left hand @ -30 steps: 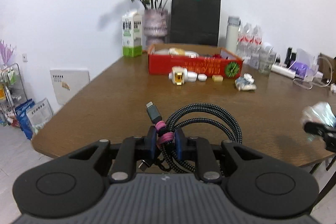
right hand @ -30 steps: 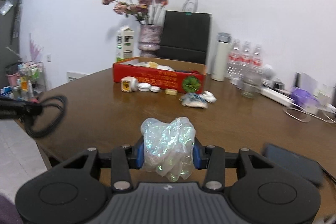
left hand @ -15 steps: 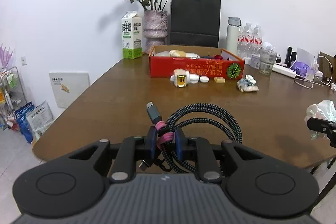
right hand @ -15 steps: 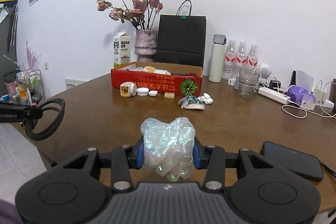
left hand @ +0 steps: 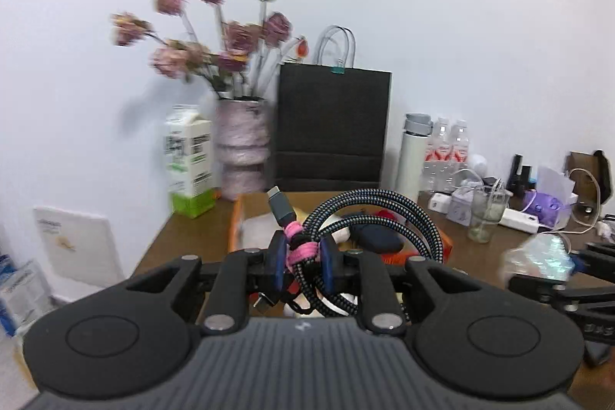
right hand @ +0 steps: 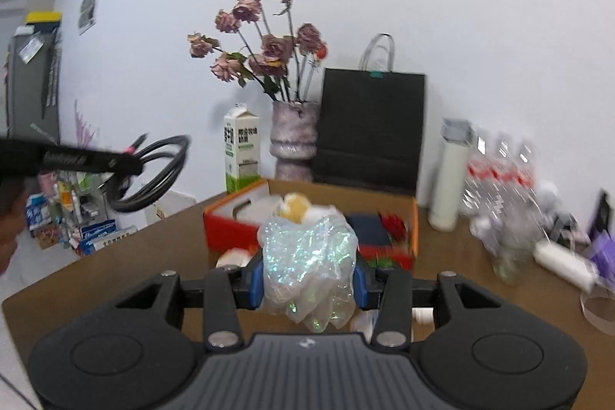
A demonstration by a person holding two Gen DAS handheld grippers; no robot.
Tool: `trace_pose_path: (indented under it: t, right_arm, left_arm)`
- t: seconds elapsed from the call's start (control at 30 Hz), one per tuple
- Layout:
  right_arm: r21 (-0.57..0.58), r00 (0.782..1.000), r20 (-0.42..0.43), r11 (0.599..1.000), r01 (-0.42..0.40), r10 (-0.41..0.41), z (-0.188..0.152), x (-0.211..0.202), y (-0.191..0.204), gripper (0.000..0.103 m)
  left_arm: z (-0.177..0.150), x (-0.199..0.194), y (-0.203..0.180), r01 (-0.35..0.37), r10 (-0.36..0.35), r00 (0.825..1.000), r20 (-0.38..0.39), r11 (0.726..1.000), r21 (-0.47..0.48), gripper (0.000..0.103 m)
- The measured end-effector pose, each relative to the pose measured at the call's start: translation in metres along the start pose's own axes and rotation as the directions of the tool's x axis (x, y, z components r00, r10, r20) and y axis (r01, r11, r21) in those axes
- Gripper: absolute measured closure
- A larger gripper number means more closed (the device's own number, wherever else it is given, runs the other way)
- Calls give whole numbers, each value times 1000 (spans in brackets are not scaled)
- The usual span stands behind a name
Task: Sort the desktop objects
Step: 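Carry the braided cable and iridescent bag over the cardboard box, then open the left tool on the cable while the right tool releases the bag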
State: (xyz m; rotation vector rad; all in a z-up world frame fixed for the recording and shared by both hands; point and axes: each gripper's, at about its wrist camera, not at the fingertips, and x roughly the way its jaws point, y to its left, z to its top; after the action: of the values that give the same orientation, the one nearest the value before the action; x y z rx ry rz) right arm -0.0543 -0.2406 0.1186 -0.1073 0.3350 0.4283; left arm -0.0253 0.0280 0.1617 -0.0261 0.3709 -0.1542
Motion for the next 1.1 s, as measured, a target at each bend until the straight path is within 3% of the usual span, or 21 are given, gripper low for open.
trace_pose_path:
  t: [0.1, 0.17, 0.27, 0.37, 0.43, 0.47, 0.6, 0.7, 0.77, 0.87, 0.9, 0.97, 1.0, 1.03, 1.1]
  right_arm:
    - [14, 999, -39, 1000, -14, 14, 39, 54, -15, 62]
    - [43, 997, -81, 999, -6, 9, 59, 91, -27, 62]
    - [67, 981, -195, 998, 5, 8, 80, 153, -42, 62]
    - [84, 948, -317, 996, 16, 12, 90, 211, -51, 61]
    - [128, 916, -401, 991, 47, 8, 89, 247, -60, 61]
    - [158, 894, -447, 985, 70, 8, 85, 264, -64, 61]
    - [175, 845, -534, 979, 102, 7, 64, 301, -63, 61]
    - [181, 811, -585, 978, 107, 20, 48, 321, -61, 61]
    - [194, 792, -609, 977, 87, 50, 40, 331, -58, 60]
    - [184, 786, -616, 980, 80, 51, 39, 332, -54, 49]
    - [190, 782, -621, 978, 87, 51, 41, 331, -55, 43]
    - [186, 786, -618, 976, 114, 26, 49, 327, -59, 35]
    - [175, 794, -608, 975, 134, 0, 55, 322, -62, 28]
    - [168, 801, -598, 974, 152, -22, 62, 318, -65, 24]
    - [174, 813, -581, 967, 184, -50, 75, 310, -73, 21]
  left_arm:
    - [34, 57, 9, 14, -16, 997, -80, 999, -36, 84]
    - [49, 97, 14, -15, 7, 990, -140, 998, -58, 84]
    - [58, 162, 17, 6, -25, 964, -263, 997, -71, 84]
    - [50, 224, 14, -39, 31, 933, -360, 999, -13, 84]
    - [36, 259, 6, -108, 135, 911, -390, 990, 90, 84]
    - [29, 273, 7, -109, 143, 898, -416, 988, 105, 84]
    - [10, 302, 15, -77, 103, 857, -505, 994, 72, 83]
    - [-1, 307, 13, -38, 88, 832, -548, 994, 102, 84]
    - [-2, 306, 15, -36, 86, 830, -551, 994, 100, 81]
    - [5, 302, 24, 12, 9, 824, -567, 999, 33, 61]
    - [10, 298, 25, 21, -1, 830, -558, 999, 29, 58]
    - [20, 290, 27, -13, 40, 850, -526, 998, 55, 40]
    - [26, 286, 27, -42, 72, 861, -503, 997, 72, 24]
    - [33, 281, 28, -65, 97, 871, -482, 994, 83, 17]
    - [43, 273, 33, -93, 112, 876, -469, 994, 64, 13]
